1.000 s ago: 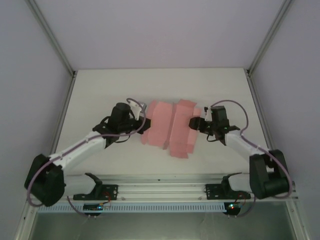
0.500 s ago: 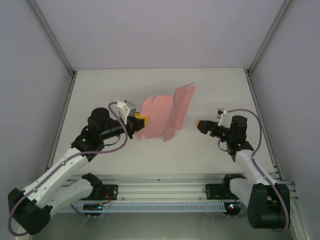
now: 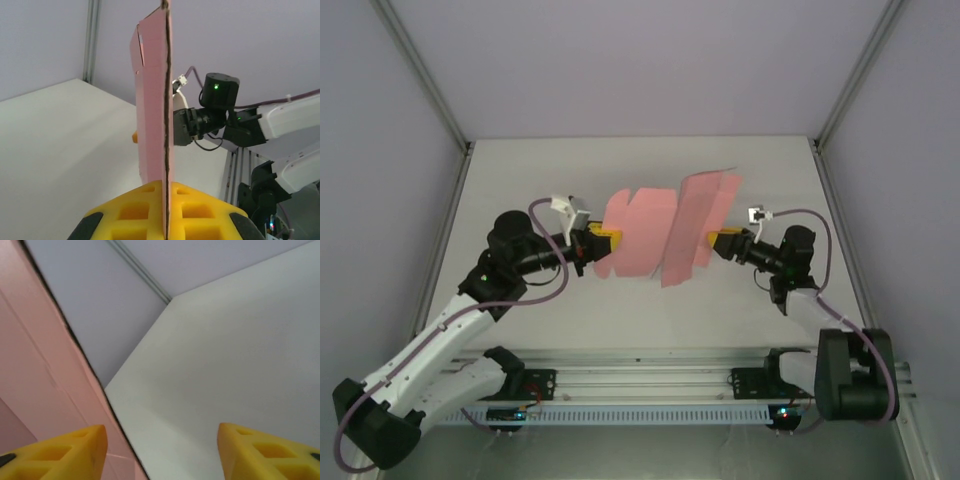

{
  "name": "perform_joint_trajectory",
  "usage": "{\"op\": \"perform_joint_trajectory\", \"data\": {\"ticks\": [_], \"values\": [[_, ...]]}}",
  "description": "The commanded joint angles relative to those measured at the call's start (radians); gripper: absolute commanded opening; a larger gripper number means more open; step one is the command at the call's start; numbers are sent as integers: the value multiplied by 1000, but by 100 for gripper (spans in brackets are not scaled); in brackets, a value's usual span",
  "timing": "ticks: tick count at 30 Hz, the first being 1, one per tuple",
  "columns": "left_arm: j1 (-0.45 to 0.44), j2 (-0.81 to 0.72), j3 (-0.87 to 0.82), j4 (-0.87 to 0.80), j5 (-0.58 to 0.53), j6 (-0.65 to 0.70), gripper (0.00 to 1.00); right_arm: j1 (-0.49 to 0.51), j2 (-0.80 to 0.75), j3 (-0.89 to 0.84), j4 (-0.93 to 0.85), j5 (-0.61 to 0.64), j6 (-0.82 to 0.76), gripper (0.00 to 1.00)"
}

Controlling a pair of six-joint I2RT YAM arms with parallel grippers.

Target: Assemble paper box

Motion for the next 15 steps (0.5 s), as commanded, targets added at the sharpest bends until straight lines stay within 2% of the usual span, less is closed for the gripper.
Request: {"op": "perform_joint_trajectory", "data": {"ticks": [1, 2, 3, 6, 8, 10, 13, 15], "values": [[0, 1, 38, 58, 33, -17, 0, 3, 74, 5, 293, -107, 137, 53], [-1, 1, 38, 61, 30, -17, 0, 4, 103, 6, 349, -120, 172, 50], [0, 1, 37, 63, 27, -19, 0, 3, 138, 7, 423, -131, 211, 43], [0, 2, 32, 51, -11, -16, 0, 2, 245, 14, 620, -164, 346, 15], [1, 1, 27, 31, -57, -16, 0, 1, 291, 37, 627, -161, 378, 0], [0, -8, 18, 11, -109, -15, 0, 7, 326, 50, 627, -159, 381, 0], [1, -26, -7, -51, -258, -18, 0, 21, 328, 55, 628, -118, 384, 0], [0, -31, -23, -110, -395, -40, 26, 24, 315, 46, 632, -94, 368, 0]]}}
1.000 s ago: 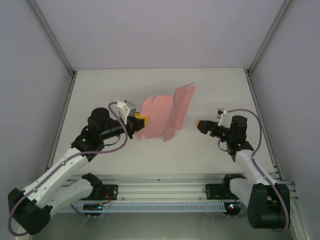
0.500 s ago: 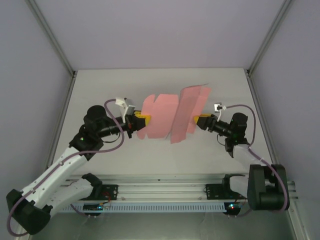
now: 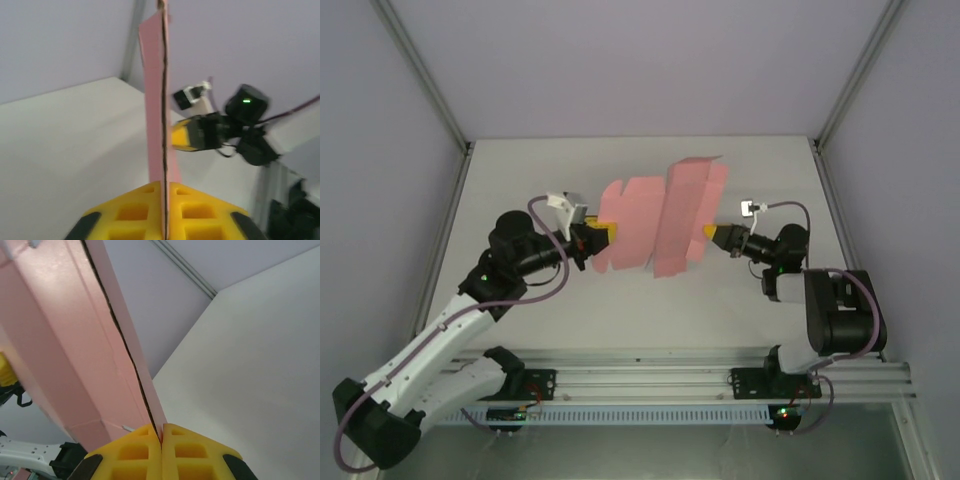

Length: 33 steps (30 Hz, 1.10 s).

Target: Assemble paper box

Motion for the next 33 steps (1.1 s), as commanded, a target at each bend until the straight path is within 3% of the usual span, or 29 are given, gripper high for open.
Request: {"op": "perform_joint_trajectory", "data": {"ticks": [1, 3, 4, 5, 7, 9, 11, 13, 21, 24, 28, 33], "values": [[0, -24, -24, -108, -241, -25, 39, 7, -23, 17, 65, 56, 42, 0], [2, -25, -45, -162, -323, -48, 81, 8, -39, 10, 46, 77, 18, 0], [2, -28, -54, -187, -359, -64, 96, 9, -48, 9, 5, 88, -5, 0], [1, -33, -65, -213, -398, -79, 100, 14, -62, 14, -68, 100, -45, 0], [3, -48, -81, -254, -468, -108, 100, 38, -100, 23, -245, 134, -156, 0], [3, -68, -90, -298, -534, -130, 100, 83, -174, 58, -594, 230, -340, 0], [2, -85, -87, -344, -586, -145, 100, 176, -271, 148, -1078, 447, -677, 0], [3, -100, -88, -372, -627, -155, 100, 277, -333, 208, -1291, 669, -849, 0], [18, -78, -55, -427, -649, -185, 100, 436, -378, 343, -1670, 868, -1069, 0], [21, -76, -31, -436, -637, -173, 100, 523, -374, 425, -1798, 1091, -1187, 0], [23, -81, -21, -428, -631, -162, 100, 655, -382, 506, -1787, 1464, -1403, 0], [30, -88, -6, -426, -620, -160, 100, 730, -384, 693, -1938, 1550, -1638, 0]]}}
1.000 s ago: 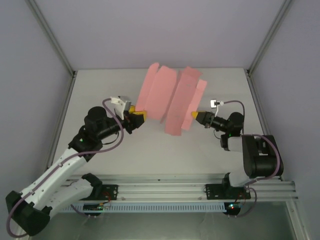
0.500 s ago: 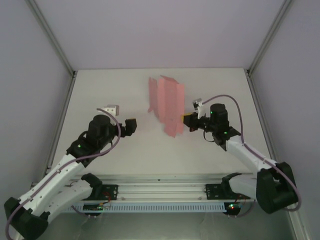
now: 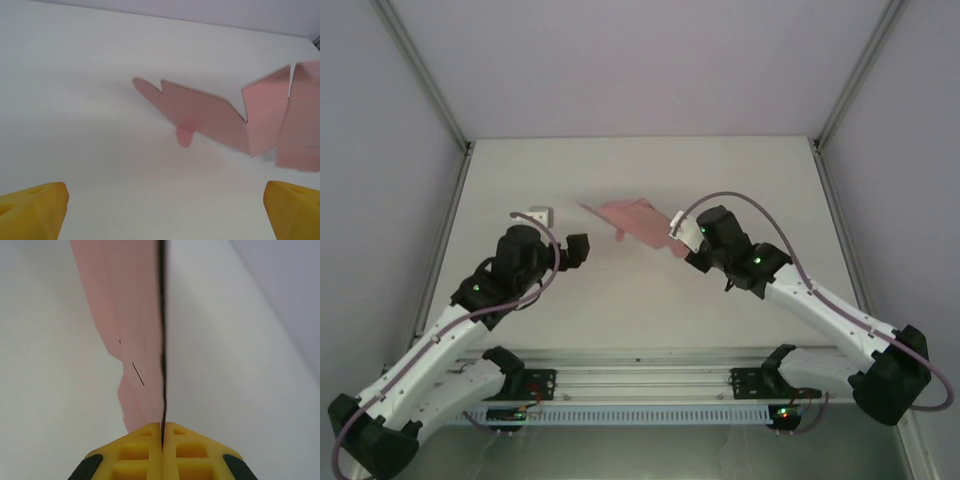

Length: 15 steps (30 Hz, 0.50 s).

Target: Assemble paper box

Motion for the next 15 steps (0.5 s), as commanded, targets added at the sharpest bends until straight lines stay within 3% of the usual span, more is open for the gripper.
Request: {"op": "perform_joint_trajectory", "data": {"ticks": [1, 11, 15], "values": [[11, -21, 43, -8, 0, 5, 100, 28, -6, 160, -218, 162, -218, 0], [38, -75, 64, -42, -4, 3, 100, 122, -14, 495, -851, 28, -197, 0], [44, -66, 58, -38, 7, -2, 100, 124, 30, 492, -880, 73, -210, 0]]}}
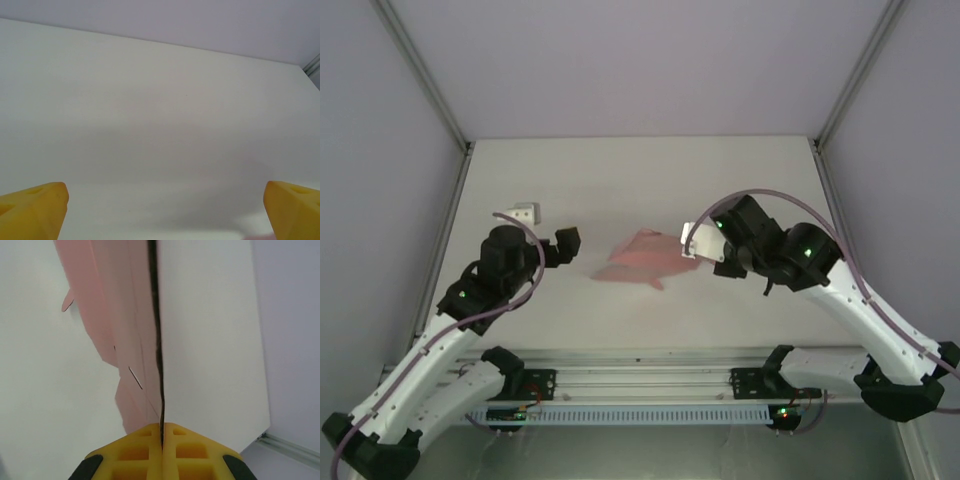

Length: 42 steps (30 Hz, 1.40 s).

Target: Assemble paper box

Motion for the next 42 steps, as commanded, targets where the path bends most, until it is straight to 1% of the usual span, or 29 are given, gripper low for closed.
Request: {"op": "perform_joint_trajectory", "data": {"ticks": [1, 3, 5, 8, 11, 16, 17, 20, 21, 23, 27, 33, 37, 39, 42], "values": [[12, 5, 26, -13, 13, -3, 100, -1, 48, -18, -80, 76, -35, 0], [16, 23, 27, -10, 26, -7, 100, -17, 81, -81, 81, 119, -112, 0], [20, 39, 21, -1, 39, -12, 100, -48, 129, -151, 292, 91, -168, 0], [26, 67, 2, 25, 62, -22, 100, -80, 211, -252, 578, 68, -174, 0], [43, 107, 1, 33, 100, -40, 100, -110, 275, -369, 952, 113, -168, 0], [68, 174, 0, 58, 128, -55, 100, -142, 339, -445, 1163, 58, -180, 0], [76, 191, 4, 59, 136, -64, 100, -142, 352, -456, 1205, 75, -190, 0], [94, 233, 22, 61, 150, -73, 100, -145, 401, -457, 1333, 187, -224, 0], [99, 244, 23, 69, 154, -72, 100, -149, 418, -445, 1351, 215, -239, 0], [104, 265, 19, 98, 169, -76, 100, -148, 440, -425, 1324, 228, -259, 0], [120, 309, 36, 140, 213, -85, 100, -134, 445, -436, 1243, 162, -265, 0], [125, 394, 111, 174, 286, -51, 100, -102, 466, -432, 1199, 168, -230, 0], [125, 480, 169, 189, 321, -34, 100, -94, 473, -415, 1130, 159, -150, 0], [125, 521, 194, 189, 313, -26, 100, -91, 466, -426, 1132, 152, -129, 0], [125, 580, 211, 192, 348, -7, 100, -88, 456, -435, 1138, 150, -106, 0]]}}
